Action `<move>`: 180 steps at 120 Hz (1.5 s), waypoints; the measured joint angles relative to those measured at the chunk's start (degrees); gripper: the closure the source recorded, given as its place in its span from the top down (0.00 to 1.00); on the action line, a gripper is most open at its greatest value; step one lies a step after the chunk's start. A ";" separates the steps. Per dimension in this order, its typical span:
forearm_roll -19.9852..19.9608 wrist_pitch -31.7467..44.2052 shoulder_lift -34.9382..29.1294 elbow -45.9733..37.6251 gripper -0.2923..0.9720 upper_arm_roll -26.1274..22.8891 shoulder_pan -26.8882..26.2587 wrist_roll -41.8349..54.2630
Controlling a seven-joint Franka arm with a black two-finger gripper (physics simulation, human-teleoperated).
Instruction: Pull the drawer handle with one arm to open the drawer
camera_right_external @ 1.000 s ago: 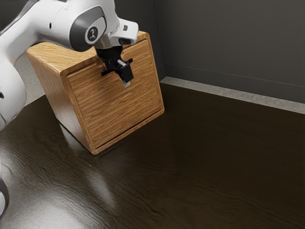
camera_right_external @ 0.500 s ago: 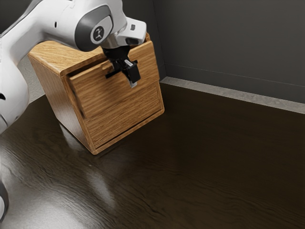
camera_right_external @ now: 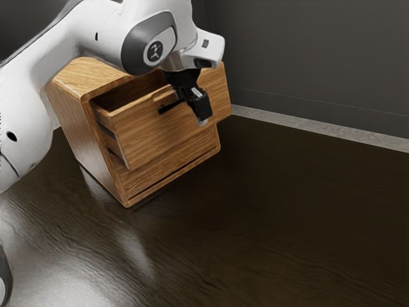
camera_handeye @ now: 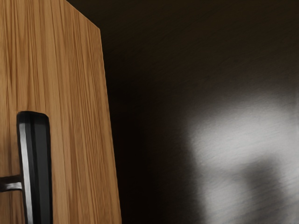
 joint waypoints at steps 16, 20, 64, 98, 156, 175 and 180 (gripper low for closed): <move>-0.05 -0.01 -0.04 -0.54 0.76 -0.05 -0.64 0.02; -0.06 -0.01 0.00 -0.60 0.77 0.09 -1.01 0.02; -0.78 -0.09 -0.09 -0.59 0.75 0.42 -3.72 0.00; -0.99 -0.53 -1.26 -0.64 0.47 0.87 -5.89 -0.06; -2.59 -0.67 -1.15 -0.55 0.74 0.74 -10.85 -0.22; -3.19 -0.59 -1.21 -0.72 0.76 1.06 -11.37 -0.31; -3.27 -0.69 -1.54 -1.34 0.76 1.33 -11.39 -0.32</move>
